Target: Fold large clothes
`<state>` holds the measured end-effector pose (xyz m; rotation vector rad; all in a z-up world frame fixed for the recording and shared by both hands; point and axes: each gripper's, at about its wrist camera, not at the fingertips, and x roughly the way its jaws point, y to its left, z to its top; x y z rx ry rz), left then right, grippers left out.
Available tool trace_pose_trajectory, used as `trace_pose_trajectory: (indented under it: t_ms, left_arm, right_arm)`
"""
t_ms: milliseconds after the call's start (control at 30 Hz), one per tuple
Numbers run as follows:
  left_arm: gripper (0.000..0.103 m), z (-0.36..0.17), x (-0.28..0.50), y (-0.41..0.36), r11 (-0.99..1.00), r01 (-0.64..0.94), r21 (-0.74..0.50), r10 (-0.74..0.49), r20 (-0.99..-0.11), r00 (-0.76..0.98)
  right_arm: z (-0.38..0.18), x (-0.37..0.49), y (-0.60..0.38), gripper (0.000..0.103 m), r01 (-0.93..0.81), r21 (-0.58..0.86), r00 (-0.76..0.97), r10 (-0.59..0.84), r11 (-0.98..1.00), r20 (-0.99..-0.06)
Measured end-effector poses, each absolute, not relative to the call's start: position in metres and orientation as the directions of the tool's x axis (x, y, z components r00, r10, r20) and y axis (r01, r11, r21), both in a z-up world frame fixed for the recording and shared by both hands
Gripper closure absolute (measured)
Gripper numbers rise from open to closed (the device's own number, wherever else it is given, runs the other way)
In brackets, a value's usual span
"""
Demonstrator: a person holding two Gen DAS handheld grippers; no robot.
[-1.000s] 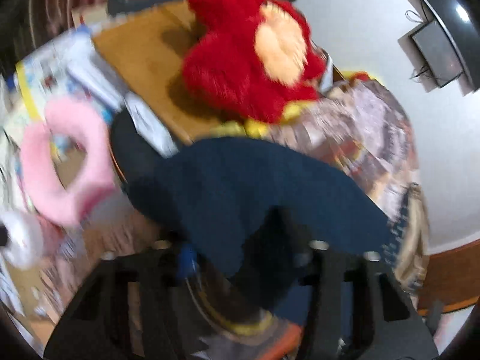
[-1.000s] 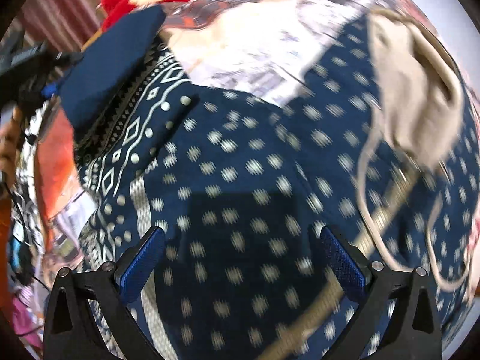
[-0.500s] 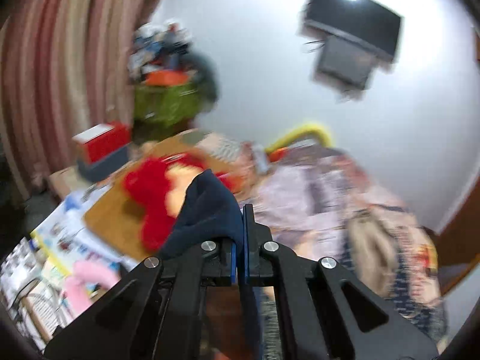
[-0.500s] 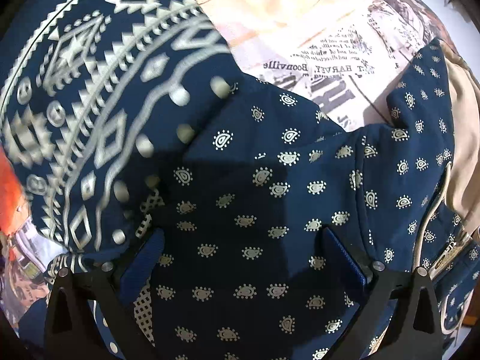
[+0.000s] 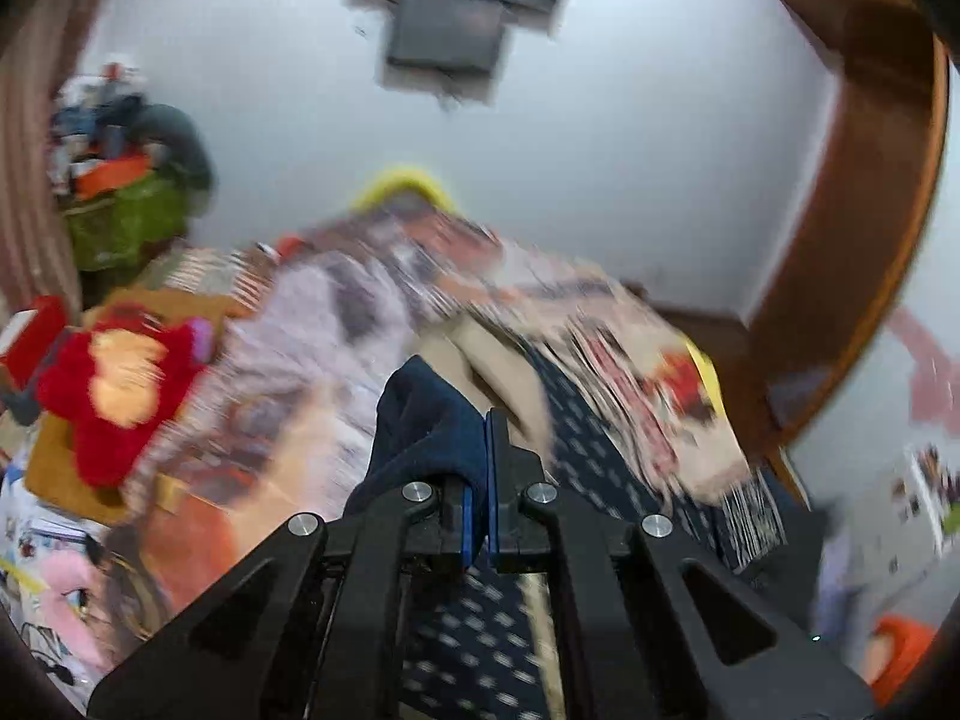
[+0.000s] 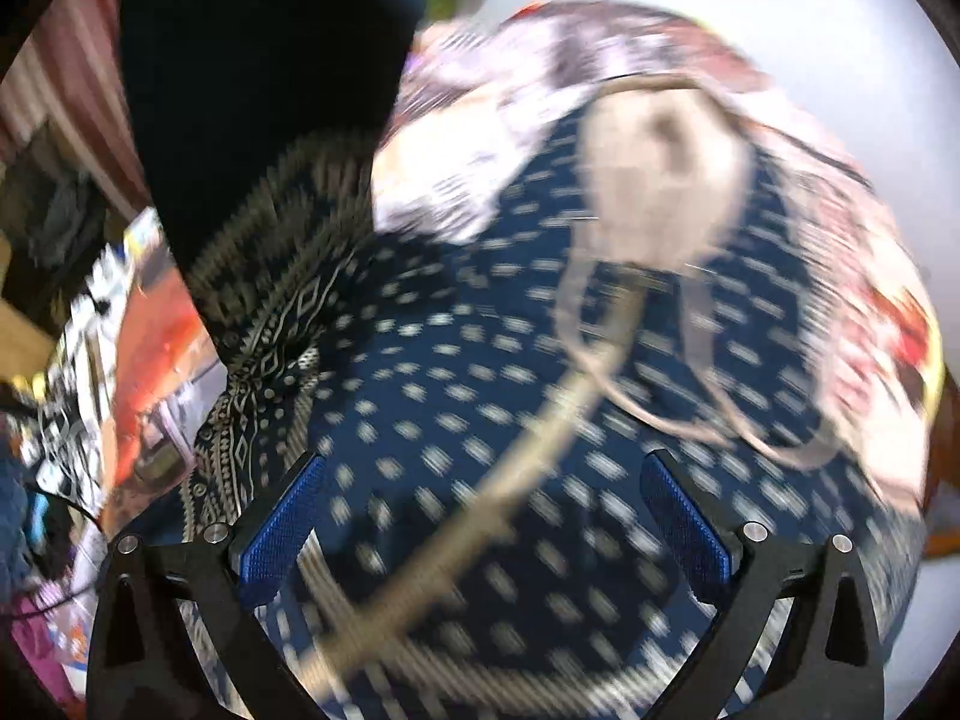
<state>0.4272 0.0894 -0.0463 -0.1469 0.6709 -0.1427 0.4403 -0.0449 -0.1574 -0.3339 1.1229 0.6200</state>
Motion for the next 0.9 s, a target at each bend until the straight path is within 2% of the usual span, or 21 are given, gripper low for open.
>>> trace_pose_trajectory:
  t_ms: [233,400,500,600,633,667,767,900]
  left_arm:
    - [0.101,-0.159,0.425,-0.018,0.961,0.245,-0.128,-0.242,-0.819,0.520]
    - [0.098,-0.209,0.400,-0.056,0.944,0.318,-0.086,-0.214,-0.895,0.391]
    - [0.083,-0.211,0.390,-0.048,0.946,0.312,-0.092,-0.207,-0.910,0.359]
    - [0.059,-0.194,0.379,-0.020,0.949,0.280,-0.144,-0.246,-0.894,0.374]
    - [0.046,-0.183,0.375,-0.003,0.953,0.256,-0.159,-0.255,-0.880,0.401]
    - [0.039,-0.174,0.372,0.011,0.958,0.230,-0.169,-0.255,-0.867,0.427]
    - [0.037,-0.157,0.355,0.073,0.980,0.095,-0.172,-0.197,-0.835,0.515]
    - [0.036,-0.161,0.348,0.137,0.988,-0.060,-0.145,-0.092,-0.846,0.525]
  right_arm:
    - [-0.114,0.414,-0.166,0.000,-0.442,0.107,0.402,0.304,0.890,-0.864]
    - [-0.116,0.403,-0.210,0.000,-0.379,0.133,0.407,0.294,0.916,-0.865]
    - [-0.120,0.399,-0.220,0.000,-0.364,0.147,0.398,0.296,0.920,-0.868]
    - [-0.126,0.400,-0.215,0.000,-0.364,0.164,0.383,0.308,0.917,-0.871]
    - [-0.127,0.400,-0.211,0.000,-0.372,0.170,0.380,0.317,0.913,-0.869]
    - [-0.127,0.401,-0.206,0.000,-0.383,0.172,0.380,0.325,0.908,-0.866]
    - [-0.124,0.402,-0.185,0.000,-0.426,0.166,0.384,0.344,0.890,-0.857]
    - [-0.128,0.406,-0.147,0.000,-0.492,0.153,0.372,0.366,0.857,-0.853]
